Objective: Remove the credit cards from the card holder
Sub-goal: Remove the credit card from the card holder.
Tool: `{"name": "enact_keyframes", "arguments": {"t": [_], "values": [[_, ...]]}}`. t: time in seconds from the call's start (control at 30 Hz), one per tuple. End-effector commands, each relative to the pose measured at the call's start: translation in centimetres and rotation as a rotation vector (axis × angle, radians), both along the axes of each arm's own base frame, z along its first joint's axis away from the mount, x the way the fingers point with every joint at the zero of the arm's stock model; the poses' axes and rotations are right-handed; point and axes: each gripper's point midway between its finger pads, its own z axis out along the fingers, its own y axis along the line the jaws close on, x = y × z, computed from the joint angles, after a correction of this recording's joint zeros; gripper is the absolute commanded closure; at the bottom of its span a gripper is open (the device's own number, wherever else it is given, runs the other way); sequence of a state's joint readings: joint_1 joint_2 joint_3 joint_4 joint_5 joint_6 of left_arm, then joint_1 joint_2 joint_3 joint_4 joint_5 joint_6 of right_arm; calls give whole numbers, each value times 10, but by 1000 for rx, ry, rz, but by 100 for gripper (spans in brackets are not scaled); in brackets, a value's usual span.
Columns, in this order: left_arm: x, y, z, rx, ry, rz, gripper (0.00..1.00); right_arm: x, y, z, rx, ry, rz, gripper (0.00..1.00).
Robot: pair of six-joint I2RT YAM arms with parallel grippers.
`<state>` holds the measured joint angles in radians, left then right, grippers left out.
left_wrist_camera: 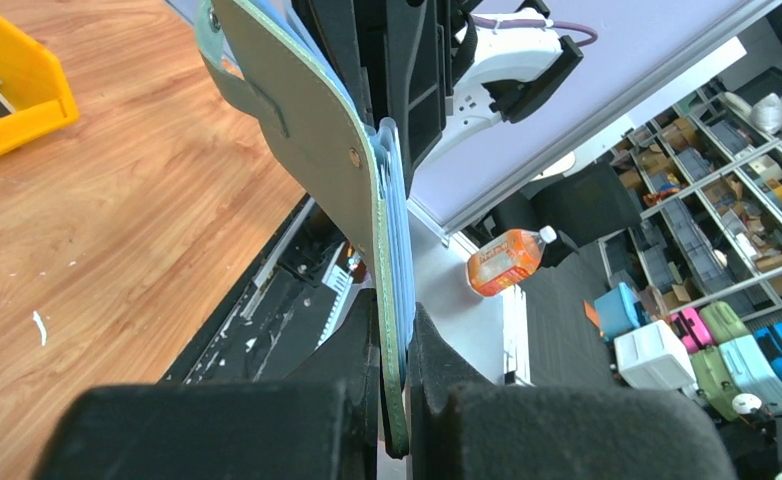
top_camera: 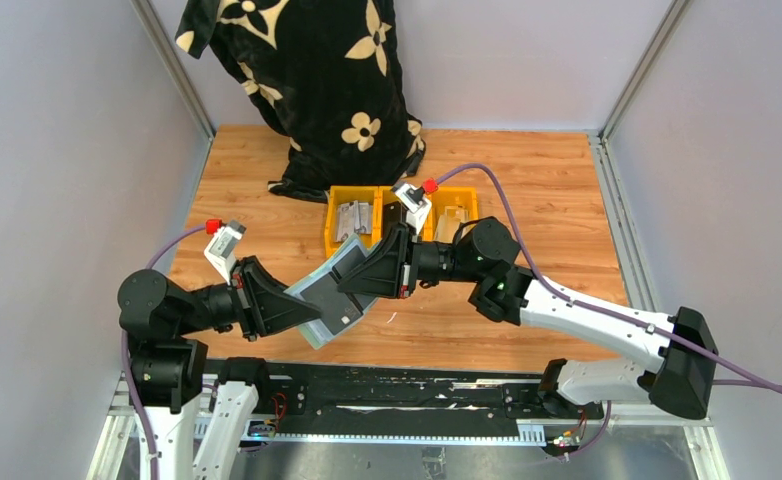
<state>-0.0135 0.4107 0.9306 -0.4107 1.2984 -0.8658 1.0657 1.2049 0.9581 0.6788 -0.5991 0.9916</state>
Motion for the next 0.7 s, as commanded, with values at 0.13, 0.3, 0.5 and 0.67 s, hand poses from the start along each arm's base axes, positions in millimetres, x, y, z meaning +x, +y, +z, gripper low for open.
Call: {"name": "enact_keyframes", "arguments": {"t": [0.13,0.3,0.5,0.67], "values": [[-7,0,2,17,-16,-36,100,-4,0,11,36,-17,29,96],[-7,0,2,18,-14,-34,97,2,-2,10,44,7,-17,100],[-4,0,4,16,1,-26,86,11,-16,14,120,42,-90,100],[-4,0,8,13,2,-15,76,11,-21,17,137,48,-95,100]]}}
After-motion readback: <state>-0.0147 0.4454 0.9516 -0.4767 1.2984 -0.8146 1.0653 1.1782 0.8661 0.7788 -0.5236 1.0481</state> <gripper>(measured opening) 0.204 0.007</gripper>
